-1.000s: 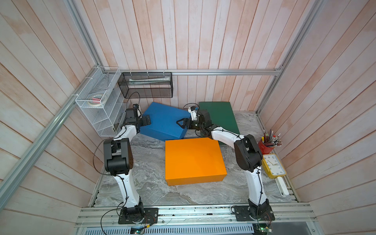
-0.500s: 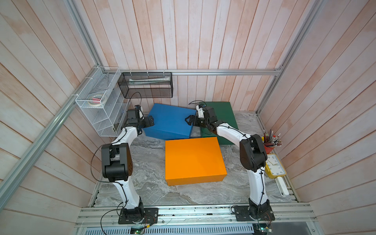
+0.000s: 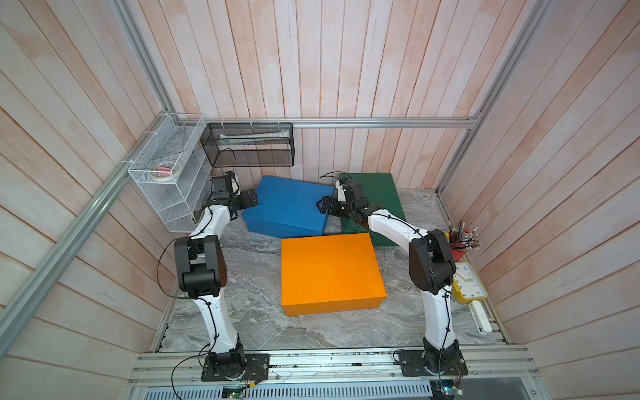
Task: Stack the shoeboxes
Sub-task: Adjust the shoebox at the center of the board.
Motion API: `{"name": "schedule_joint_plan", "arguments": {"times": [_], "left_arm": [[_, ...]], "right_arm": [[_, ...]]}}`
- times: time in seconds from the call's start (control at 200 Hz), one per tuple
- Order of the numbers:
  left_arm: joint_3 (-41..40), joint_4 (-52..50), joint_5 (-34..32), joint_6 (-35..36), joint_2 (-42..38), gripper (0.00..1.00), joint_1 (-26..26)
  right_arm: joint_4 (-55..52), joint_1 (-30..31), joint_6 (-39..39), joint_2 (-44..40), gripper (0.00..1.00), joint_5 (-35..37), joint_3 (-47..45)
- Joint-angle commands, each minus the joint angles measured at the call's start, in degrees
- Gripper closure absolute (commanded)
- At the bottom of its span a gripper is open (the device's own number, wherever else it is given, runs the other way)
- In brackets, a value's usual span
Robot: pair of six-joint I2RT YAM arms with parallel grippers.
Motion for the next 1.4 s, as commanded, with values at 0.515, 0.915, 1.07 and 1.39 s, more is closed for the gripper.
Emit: {"name": "schedule_joint_plan", "arguments": {"times": [0.515,0.915,1.07,1.39], "left_arm": [[7.98,-7.52,10.60,-1.27,7.19,0.00,1.72],[-9.46,3.04,12.39,-4.61,-2.06,0.00,0.09],[-13.68,4.75,11.77,-5.06,-4.96,0.00,-0.24],[-5.51,-1.66,10.72,-4.30,-0.32,0.00,3.87]], "right_arm": [[-15.84,2.93,7.80,10.11,0.02,4.17,14.78],[-12.38,-0.64,3.56,15.27,0.02,-4.14,21.62],[-13.42,-1.06,1.95,17.75,0.02,-4.69,25.64],[-21.67,-0.73,4.49,18.06,0.02,2.50,27.08]]}}
